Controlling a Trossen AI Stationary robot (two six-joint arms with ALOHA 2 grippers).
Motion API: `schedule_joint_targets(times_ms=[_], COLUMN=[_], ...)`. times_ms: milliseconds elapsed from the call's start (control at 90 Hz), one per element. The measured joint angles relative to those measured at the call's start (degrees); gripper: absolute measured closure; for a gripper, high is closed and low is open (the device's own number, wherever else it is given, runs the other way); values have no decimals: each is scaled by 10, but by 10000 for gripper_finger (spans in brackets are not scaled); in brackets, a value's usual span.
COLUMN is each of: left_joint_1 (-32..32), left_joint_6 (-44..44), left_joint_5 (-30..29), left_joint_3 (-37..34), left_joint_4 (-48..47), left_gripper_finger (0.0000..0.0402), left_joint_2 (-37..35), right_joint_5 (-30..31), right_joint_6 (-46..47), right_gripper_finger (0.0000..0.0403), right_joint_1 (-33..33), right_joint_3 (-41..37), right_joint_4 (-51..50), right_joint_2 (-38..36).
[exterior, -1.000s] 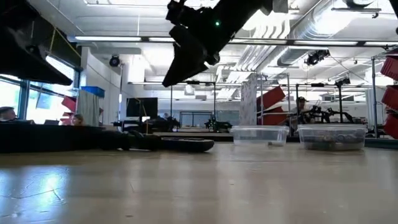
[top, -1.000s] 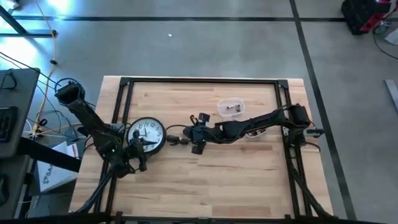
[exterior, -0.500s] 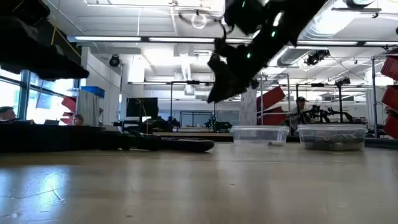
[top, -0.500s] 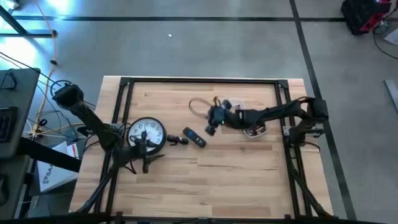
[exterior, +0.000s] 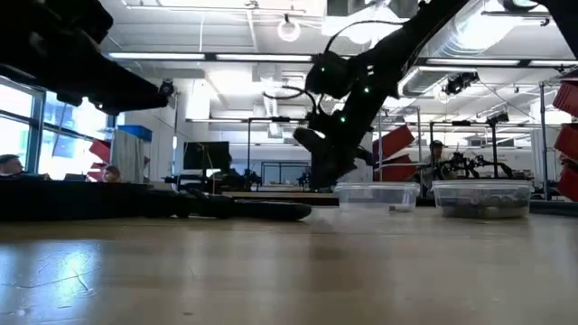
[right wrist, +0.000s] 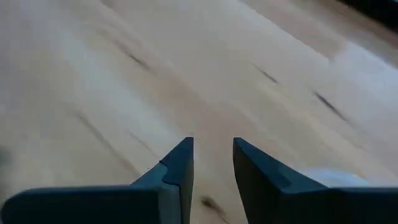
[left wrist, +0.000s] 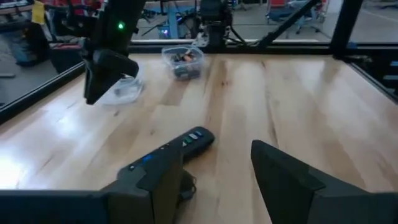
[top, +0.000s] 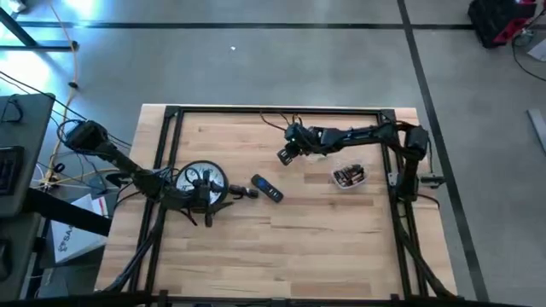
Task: Insert battery
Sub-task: Adjust the transparent bin with the silver batteries, then return to home position
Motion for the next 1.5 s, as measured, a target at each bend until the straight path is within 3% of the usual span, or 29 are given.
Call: schedule_joint_targets(times_ms=[411, 711, 956, 1144, 1356, 1500], left_joint_1=[-1, -1, -1, -1, 3, 22], left_joint_6=[65, 64, 64, 74, 85, 87], left_joint_5=[-16, -1, 1, 19, 15, 18], left_joint_3=[0, 0, 0, 0, 0, 0], left_joint_4=[-25, -129, -233, -296, -341, -360], left_gripper_finger=[229, 229, 229, 229, 229, 229], left_joint_2=[-72, -171, -285, -371, -425, -452], right_joint_5=[92, 170, 174, 122, 89, 70], right_joint_6=[34, 38, 28, 6, -50, -74], right_gripper_finger=[325, 325, 325, 325, 325, 325], right_joint_1=[-7, 57, 89, 106, 146, 174], right_joint_3=[-1, -5, -123, -270, -411, -467], right_joint_4=[-172, -200, -131, -27, 126, 181], right_joint_2=[0, -56, -209, -371, -536, -616])
